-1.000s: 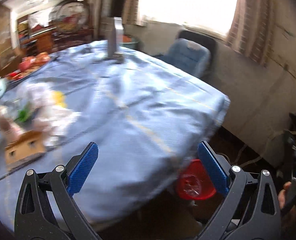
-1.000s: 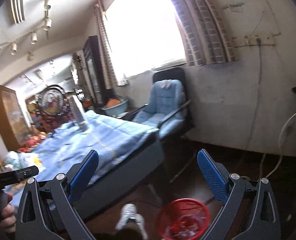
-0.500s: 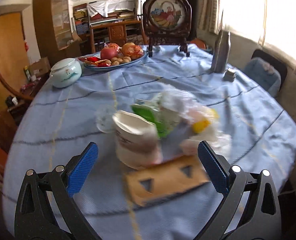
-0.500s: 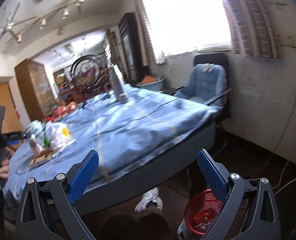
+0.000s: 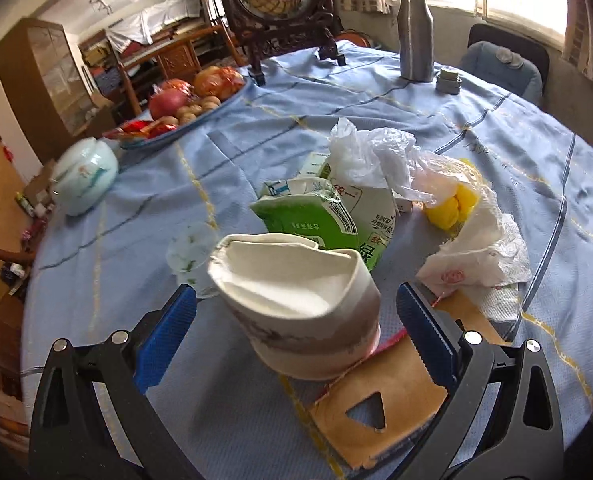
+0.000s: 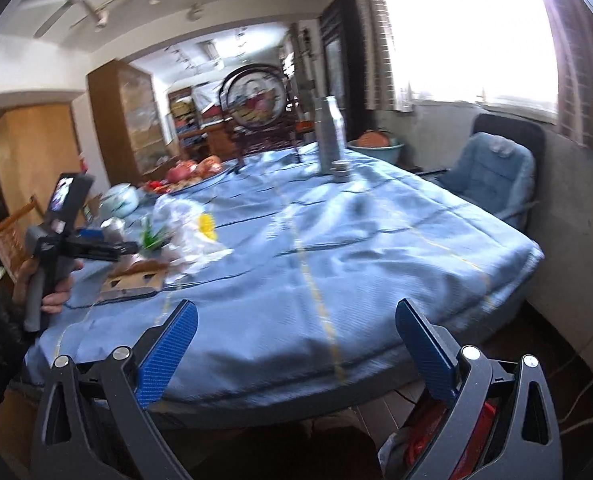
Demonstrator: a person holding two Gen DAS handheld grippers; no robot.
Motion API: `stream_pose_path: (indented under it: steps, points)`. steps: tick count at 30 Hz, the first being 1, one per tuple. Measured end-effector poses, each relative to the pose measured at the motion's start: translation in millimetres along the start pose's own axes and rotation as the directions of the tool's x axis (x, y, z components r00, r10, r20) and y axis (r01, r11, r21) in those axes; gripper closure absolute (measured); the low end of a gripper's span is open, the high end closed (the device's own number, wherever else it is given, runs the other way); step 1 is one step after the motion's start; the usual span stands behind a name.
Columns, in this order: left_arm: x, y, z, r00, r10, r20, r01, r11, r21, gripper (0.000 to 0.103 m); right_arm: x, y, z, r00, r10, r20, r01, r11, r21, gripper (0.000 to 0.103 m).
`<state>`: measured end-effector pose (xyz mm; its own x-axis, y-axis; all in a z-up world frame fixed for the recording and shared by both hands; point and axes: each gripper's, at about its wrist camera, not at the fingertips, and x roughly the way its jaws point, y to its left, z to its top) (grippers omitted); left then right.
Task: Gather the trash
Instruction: 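Grasp the white paper cup with the left tool while the right tool reaches for white tissue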
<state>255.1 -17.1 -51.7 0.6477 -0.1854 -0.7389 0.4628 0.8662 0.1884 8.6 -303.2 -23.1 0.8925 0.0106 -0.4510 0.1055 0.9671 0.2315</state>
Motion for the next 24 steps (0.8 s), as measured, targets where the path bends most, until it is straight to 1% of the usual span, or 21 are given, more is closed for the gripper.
stream_pose_path:
  steps: [1, 2, 3, 4, 6, 9, 10, 14, 19, 20, 22, 24]
  points:
    - [0, 2, 1, 1.000, -0.002, 0.003, 0.002, 1.000, -0.007, 0.011, 4, 7, 3, 1.000, 0.017, -0.006, -0.017, 1.000, -0.015, 0.006]
    - [-1, 4, 2, 1.000, -0.010, 0.007, 0.010, 1.000, -0.014, 0.025, 8, 12, 6, 0.999, 0.033, -0.011, -0.033, 0.999, -0.024, 0.006]
    - [-3, 7, 2, 0.999, -0.037, 0.011, 0.037, 0.999, -0.024, 0.032, 14, 20, 11, 0.998, 0.057, -0.019, -0.058, 0.998, -0.034, 0.006]
    - [-4, 10, 2, 0.999, -0.051, 0.015, 0.051, 0.998, -0.041, 0.031, 20, 27, 16, 0.996, 0.082, -0.027, -0.083, 0.996, -0.040, 0.006]
    - [-10, 13, 2, 0.998, -0.046, 0.032, 0.047, 0.997, -0.059, 0.031, 30, 38, 26, 0.990, 0.135, -0.043, -0.136, 0.990, -0.042, 0.006]
    - [-25, 20, 3, 0.996, -0.039, 0.083, 0.047, 0.994, -0.094, 0.031, 51, 58, 43, 0.974, 0.212, -0.081, -0.216, 0.975, -0.046, 0.006]
    - [-32, 24, 4, 0.994, -0.031, 0.104, 0.043, 0.993, -0.114, 0.031, 57, 63, 47, 0.971, 0.220, -0.093, -0.225, 0.973, -0.051, 0.006]
    - [-44, 40, 6, 0.991, -0.033, 0.131, 0.057, 0.981, -0.183, 0.031, 95, 90, 61, 0.955, 0.238, -0.177, -0.253, 0.965, -0.071, 0.006]
    - [-41, 48, 6, 0.993, -0.063, 0.101, 0.084, 0.971, -0.224, 0.031, 140, 113, 71, 0.930, 0.252, -0.267, -0.272, 0.961, -0.042, 0.007]
    - [-41, 48, 6, 0.993, -0.067, 0.095, 0.087, 0.970, -0.226, 0.031, 149, 117, 71, 0.927, 0.246, -0.284, -0.267, 0.963, -0.037, 0.008]
    - [-41, 47, 5, 0.994, -0.070, 0.090, 0.088, 0.971, -0.224, 0.031, 164, 122, 69, 0.923, 0.229, -0.308, -0.251, 0.967, -0.032, 0.014]
    - [-41, 46, 4, 0.994, -0.068, 0.091, 0.087, 0.971, -0.223, 0.031, 178, 127, 67, 0.915, 0.221, -0.338, -0.242, 0.970, -0.019, 0.017]
